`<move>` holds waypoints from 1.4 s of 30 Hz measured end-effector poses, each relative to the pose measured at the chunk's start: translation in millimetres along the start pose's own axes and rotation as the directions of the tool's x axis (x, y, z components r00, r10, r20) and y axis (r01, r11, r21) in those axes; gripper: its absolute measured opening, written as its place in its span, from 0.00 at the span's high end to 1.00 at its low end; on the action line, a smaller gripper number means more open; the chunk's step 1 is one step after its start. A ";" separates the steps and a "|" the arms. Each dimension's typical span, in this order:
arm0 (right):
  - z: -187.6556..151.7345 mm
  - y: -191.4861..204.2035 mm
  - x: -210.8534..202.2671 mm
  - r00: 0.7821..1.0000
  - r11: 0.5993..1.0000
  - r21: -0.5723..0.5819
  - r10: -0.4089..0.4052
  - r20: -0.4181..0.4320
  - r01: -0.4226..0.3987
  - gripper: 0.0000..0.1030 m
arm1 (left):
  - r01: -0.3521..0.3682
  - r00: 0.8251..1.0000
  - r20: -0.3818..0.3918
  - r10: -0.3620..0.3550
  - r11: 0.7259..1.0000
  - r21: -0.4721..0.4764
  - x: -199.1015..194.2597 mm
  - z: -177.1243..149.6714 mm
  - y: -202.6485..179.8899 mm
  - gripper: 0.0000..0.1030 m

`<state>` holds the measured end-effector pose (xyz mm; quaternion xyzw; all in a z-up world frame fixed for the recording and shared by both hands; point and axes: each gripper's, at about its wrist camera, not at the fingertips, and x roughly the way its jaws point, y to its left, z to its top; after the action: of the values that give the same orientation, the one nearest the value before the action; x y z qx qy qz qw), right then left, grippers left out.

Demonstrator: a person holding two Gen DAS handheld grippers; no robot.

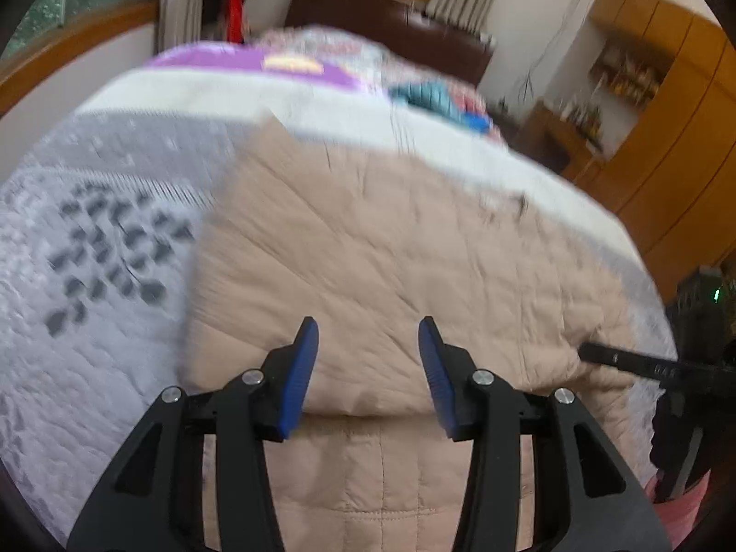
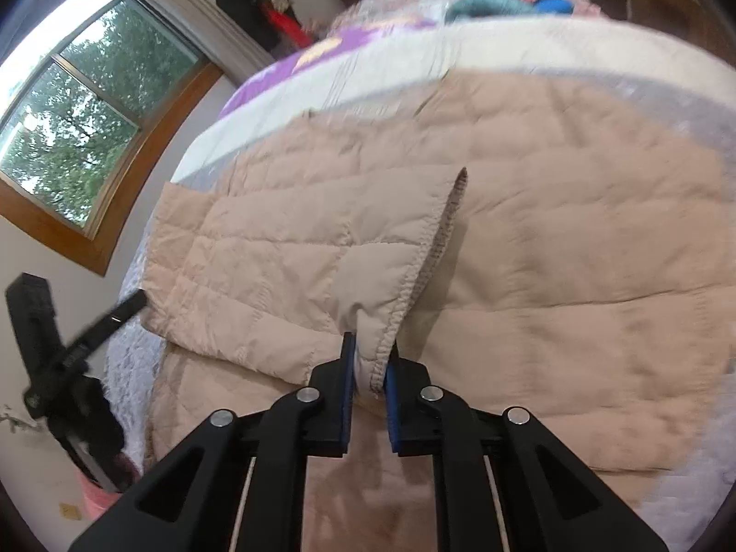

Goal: Fold large clothes

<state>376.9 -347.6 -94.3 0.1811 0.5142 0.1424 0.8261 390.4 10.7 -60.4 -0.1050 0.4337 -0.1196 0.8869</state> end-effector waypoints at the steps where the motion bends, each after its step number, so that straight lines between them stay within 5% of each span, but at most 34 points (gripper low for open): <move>1: 0.1 -2.2 -7.7 1.000 1.000 0.002 -0.006 0.016 0.006 0.89 | -0.005 1.000 0.023 0.006 1.000 -0.011 -6.6 5.0 2.9 0.57; 9: 0.3 -39.3 -64.5 0.990 0.996 0.045 -0.078 0.117 0.073 0.89 | -0.055 0.998 0.004 0.056 0.997 -0.052 11.2 14.7 15.3 0.57; 20: -6.8 -77.0 -6.6 0.994 0.988 0.110 -0.111 0.007 0.109 0.88 | -0.130 0.985 -0.111 0.132 0.991 0.027 74.8 -5.5 14.1 0.57; 25: -12.6 -73.7 -4.2 0.993 0.988 0.105 -0.117 0.011 0.115 0.88 | -0.156 0.980 -0.115 0.161 0.987 0.049 76.4 -4.0 10.1 0.56; 29: -15.8 -59.6 -34.6 0.979 0.980 0.089 -0.187 0.079 0.180 0.77 | -0.187 0.978 -0.082 0.192 0.980 0.063 57.0 -0.3 1.8 0.56; 33: -16.5 -30.9 -61.5 0.962 0.977 0.034 -0.214 0.170 0.211 0.77 | -0.119 0.992 -0.027 0.123 0.987 0.104 31.6 -0.7 -25.0 0.55; 37: -15.9 -5.9 -44.5 0.987 0.992 -0.033 -0.118 0.110 0.123 0.77 | -0.033 0.996 -0.072 0.043 0.991 0.132 37.0 -8.0 -52.1 0.55; 42: -15.8 -9.0 -5.6 0.989 0.990 -0.014 -0.141 0.040 0.142 0.77 | -0.040 0.992 -0.117 0.057 0.989 0.140 63.9 -20.7 -63.5 0.55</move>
<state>360.7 -355.6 -100.3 0.1402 0.5083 0.0842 0.8455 404.4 -70.7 -102.0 -0.0256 0.4796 -0.1338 0.8668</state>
